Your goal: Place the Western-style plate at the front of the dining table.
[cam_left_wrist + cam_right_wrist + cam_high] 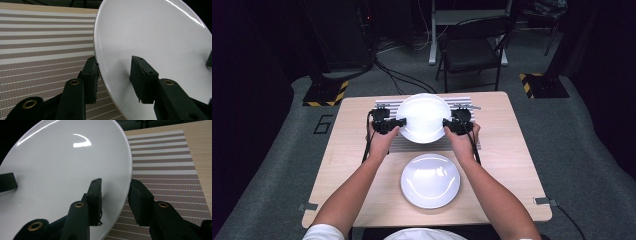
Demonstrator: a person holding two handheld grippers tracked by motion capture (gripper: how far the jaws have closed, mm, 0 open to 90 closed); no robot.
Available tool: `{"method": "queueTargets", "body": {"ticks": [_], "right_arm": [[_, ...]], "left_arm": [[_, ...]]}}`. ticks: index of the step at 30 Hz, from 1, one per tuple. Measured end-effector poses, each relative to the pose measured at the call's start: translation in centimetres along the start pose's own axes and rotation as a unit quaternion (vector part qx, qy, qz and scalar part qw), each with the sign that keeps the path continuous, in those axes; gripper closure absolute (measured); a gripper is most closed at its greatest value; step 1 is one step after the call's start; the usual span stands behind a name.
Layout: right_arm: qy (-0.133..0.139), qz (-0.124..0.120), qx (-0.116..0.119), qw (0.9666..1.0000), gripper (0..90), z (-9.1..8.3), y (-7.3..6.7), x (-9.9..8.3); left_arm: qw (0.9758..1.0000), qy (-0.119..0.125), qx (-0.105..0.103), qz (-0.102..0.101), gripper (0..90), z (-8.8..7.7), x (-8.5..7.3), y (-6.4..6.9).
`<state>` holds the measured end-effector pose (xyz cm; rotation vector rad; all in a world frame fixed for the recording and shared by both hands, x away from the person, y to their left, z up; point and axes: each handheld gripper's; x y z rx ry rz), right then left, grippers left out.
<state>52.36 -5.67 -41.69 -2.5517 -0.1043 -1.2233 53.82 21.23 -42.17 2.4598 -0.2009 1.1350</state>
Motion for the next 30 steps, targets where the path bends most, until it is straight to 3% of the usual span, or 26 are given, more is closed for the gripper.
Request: {"method": "queueTargets", "body": {"ticks": [30], "right_arm": [[-0.018,0.004,-0.012,0.9998,63.5,2.7,0.7,-0.7]], "left_arm": [[0.9998,-0.013,0.009,0.01,58.7,2.5,-0.4,-0.9]]}}
Point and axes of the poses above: each handheld gripper's, and its own axes: z roughly forward along the jaws, x roughly out of its top, y roughly to its right, and after that the axes turned 1 degree about -z, right-handed
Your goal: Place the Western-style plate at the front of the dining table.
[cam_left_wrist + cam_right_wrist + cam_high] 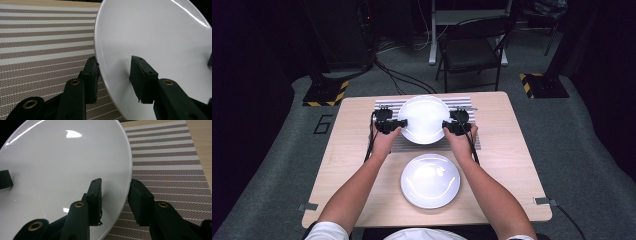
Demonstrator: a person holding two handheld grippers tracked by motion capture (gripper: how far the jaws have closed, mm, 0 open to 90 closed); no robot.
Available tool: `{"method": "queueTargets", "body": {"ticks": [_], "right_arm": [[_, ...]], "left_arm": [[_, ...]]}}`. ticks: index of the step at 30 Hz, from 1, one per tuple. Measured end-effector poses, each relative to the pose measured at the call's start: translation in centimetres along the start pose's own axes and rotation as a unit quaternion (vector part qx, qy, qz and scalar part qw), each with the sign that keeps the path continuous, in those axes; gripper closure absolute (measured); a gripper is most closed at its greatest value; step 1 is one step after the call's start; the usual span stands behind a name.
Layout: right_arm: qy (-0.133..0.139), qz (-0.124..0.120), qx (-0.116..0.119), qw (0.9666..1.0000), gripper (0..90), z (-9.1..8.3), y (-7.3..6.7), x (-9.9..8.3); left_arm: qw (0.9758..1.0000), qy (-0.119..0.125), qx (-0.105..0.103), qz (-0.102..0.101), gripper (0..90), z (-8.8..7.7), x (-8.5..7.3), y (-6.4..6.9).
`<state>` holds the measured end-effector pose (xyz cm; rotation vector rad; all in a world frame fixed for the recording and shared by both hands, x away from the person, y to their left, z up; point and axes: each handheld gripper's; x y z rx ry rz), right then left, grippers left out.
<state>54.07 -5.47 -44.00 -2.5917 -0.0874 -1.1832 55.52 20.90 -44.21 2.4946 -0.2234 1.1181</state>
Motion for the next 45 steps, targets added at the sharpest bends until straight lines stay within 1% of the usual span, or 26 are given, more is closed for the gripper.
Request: {"method": "queueTargets", "body": {"ticks": [5,11,18,19,24,25,30,33,36,39,42,45], "right_arm": [[0.0,-0.008,-0.004,1.0,63.5,0.3,0.1,-0.1],[0.0,-0.008,-0.006,0.9999,63.5,0.7,0.0,-0.1],[-0.007,-0.013,-0.008,0.9999,63.5,1.2,0.2,-0.3],[-0.007,-0.01,-0.007,0.9999,63.5,1.3,0.2,-0.2],[-0.009,-0.011,-0.008,0.9999,63.5,1.5,0.3,-0.3],[-0.009,-0.014,-0.009,0.9998,63.5,1.6,0.4,-0.3],[-0.011,-0.013,-0.01,0.9998,63.5,2.0,0.4,-0.4],[-0.012,-0.009,-0.01,0.9998,63.5,2.2,0.3,-0.4],[-0.016,-0.014,-0.01,0.9997,63.5,2.4,0.4,-0.5],[-0.014,-0.012,-0.011,0.9998,63.5,2.6,0.3,-0.5],[-0.02,-0.013,-0.01,0.9997,63.5,3.0,0.4,-0.6],[-0.021,-0.014,-0.011,0.9996,63.5,3.4,0.4,-0.8]], "left_arm": [[1.0,-0.003,0.001,-0.003,58.8,0.5,-0.1,-0.2],[1.0,-0.005,0.003,-0.002,58.9,0.8,-0.2,-0.4],[1.0,-0.008,0.002,-0.004,59.6,1.3,-0.1,-0.6],[1.0,-0.008,0.002,-0.004,59.6,1.3,-0.1,-0.6],[0.9999,-0.01,0.002,-0.005,59.7,1.6,-0.1,-0.7],[0.9999,-0.009,0.002,-0.006,59.7,1.8,-0.2,-0.8],[0.9999,-0.013,0.004,-0.006,60.0,2.0,-0.2,-1.0],[0.9999,-0.013,0.003,-0.007,60.3,2.1,-0.2,-1.1],[0.9998,-0.015,0.005,-0.009,60.3,2.3,-0.3,-1.2],[0.9998,-0.016,0.006,-0.009,60.4,2.5,-0.3,-1.3],[0.9997,-0.019,0.01,-0.008,60.4,2.9,-0.4,-1.5],[0.9996,-0.02,0.013,-0.013,60.4,3.2,-0.5,-1.7]]}}
Point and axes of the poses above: each handheld gripper's, and its own axes: z roughly forward along the jaws, x roughly out of its top, y roughly to its right, and after that the axes turned 1 degree about -z, right-handed
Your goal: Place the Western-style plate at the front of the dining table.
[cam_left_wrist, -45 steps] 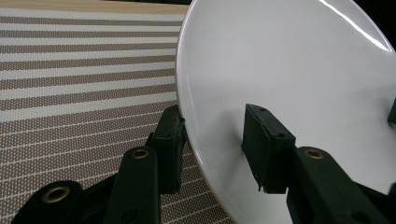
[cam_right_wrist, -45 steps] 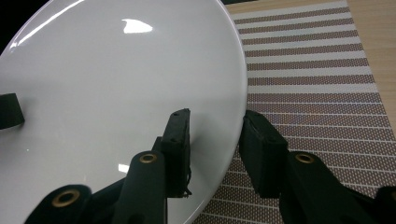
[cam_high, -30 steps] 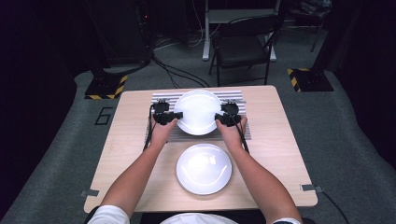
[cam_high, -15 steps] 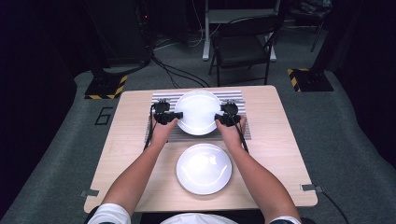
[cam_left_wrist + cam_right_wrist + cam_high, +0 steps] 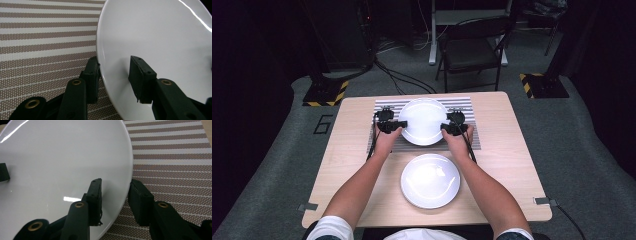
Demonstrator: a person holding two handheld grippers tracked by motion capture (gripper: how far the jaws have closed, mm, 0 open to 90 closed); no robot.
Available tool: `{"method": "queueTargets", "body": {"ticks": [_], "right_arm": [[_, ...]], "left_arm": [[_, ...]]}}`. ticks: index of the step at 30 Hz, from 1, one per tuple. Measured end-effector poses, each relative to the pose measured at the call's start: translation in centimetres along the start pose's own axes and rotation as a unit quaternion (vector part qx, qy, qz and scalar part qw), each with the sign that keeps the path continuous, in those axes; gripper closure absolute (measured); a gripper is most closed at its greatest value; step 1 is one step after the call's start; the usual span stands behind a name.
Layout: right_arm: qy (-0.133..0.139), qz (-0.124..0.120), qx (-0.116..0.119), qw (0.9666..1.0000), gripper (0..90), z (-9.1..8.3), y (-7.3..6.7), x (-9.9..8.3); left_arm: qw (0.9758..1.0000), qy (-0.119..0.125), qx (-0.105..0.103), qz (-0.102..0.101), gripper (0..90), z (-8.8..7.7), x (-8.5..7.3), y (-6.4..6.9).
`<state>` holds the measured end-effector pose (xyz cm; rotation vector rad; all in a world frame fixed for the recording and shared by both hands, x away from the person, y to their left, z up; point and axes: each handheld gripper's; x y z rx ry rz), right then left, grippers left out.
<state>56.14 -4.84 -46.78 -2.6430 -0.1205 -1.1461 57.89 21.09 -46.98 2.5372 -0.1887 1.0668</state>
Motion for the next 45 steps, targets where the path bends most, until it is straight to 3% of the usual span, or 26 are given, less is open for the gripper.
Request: {"method": "queueTargets", "body": {"ticks": [11,23,38,45], "right_arm": [[-0.008,0.0,-0.002,1.0,63.5,0.8,0.1,-0.1],[-0.013,-0.005,-0.009,0.9999,63.2,1.2,0.3,-0.2],[-0.02,-0.021,-0.011,0.9995,63.0,2.0,0.2,-0.5],[-0.027,-0.009,-0.014,0.9995,63.0,2.4,0.7,-0.5]], "left_arm": [[0.9999,-0.008,0.003,-0.006,60.2,0.8,-0.1,-0.3],[0.9999,-0.009,0.01,0.009,60.4,1.2,-0.1,0.0],[0.9998,-0.015,0.014,-0.002,60.5,2.0,-0.3,-0.5],[0.9997,-0.022,0.009,-0.005,60.5,2.7,-0.5,-0.5]]}}
Point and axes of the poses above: each handheld gripper's, and its own axes: z roughly forward along the jaws, x roughly out of its top, y roughly to its right, and after that the axes turned 1 degree about -z, right-handed
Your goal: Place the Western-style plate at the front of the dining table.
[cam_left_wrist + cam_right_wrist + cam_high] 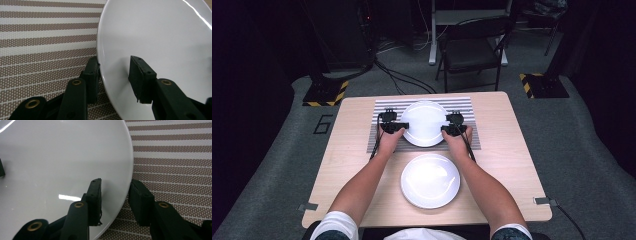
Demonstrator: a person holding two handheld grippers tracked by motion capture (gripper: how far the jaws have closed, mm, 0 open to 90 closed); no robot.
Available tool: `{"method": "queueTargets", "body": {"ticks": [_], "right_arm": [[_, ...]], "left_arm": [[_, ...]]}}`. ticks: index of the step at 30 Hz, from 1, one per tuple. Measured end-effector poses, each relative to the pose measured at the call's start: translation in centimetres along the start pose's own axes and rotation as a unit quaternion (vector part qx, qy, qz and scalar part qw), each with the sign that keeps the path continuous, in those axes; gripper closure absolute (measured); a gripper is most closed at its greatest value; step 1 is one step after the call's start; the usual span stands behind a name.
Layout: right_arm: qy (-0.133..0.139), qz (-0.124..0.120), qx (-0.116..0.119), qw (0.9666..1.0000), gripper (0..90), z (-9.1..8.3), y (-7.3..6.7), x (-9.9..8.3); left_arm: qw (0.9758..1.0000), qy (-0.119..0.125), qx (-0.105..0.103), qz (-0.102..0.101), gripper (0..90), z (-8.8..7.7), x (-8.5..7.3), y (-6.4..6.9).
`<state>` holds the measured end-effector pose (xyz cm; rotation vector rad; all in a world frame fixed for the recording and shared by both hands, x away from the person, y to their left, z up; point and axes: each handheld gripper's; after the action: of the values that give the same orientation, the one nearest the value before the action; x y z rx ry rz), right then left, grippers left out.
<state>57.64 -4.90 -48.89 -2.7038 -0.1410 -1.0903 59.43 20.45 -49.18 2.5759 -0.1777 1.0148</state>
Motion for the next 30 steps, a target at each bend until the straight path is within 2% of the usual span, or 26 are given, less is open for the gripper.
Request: {"method": "queueTargets", "body": {"ticks": [1,6,7,13,17,18,22,30], "right_arm": [[-0.002,-0.001,0.001,1.0,63.0,0.1,0.0,0.0],[-0.009,0.002,-0.003,1.0,62.5,0.3,0.2,0.1],[-0.008,-0.004,-0.008,0.9999,62.5,0.4,0.2,0.3],[-0.001,-0.018,-0.005,0.9998,62.8,0.4,-0.3,0.7],[-0.002,-0.016,-0.002,0.9999,62.6,0.7,-0.6,0.7],[-0.008,-0.007,0.0,0.9999,62.6,1.0,-0.7,0.6],[-0.006,-0.003,0.002,1.0,62.6,1.2,-0.6,0.7],[-0.012,-0.017,-0.006,0.9998,62.6,1.4,-1.2,1.0]], "left_arm": [[1.0,-0.001,-0.002,-0.005,60.5,0.1,-0.1,0.0],[1.0,-0.003,-0.002,-0.004,60.4,0.4,-0.2,0.1],[1.0,-0.003,-0.003,0.0,60.4,0.4,-0.1,0.0],[0.9999,0.0,0.001,-0.01,60.3,0.3,0.3,-0.6],[0.9999,0.0,0.006,-0.008,60.6,0.2,0.5,-0.9],[0.9999,0.002,0.007,-0.007,60.7,0.3,0.5,-1.0],[0.9999,0.006,0.005,-0.013,60.7,0.4,0.6,-1.1],[0.9998,0.0,0.01,-0.015,59.8,0.7,0.5,-1.5]]}}
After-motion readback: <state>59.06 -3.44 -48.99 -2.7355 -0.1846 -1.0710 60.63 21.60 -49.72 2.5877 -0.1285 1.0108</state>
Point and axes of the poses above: each handheld gripper's, and its own axes: z roughly forward along the jaws, x roughly out of its top, y roughly to its right, and after that the axes turned 1 degree about -z, right-handed
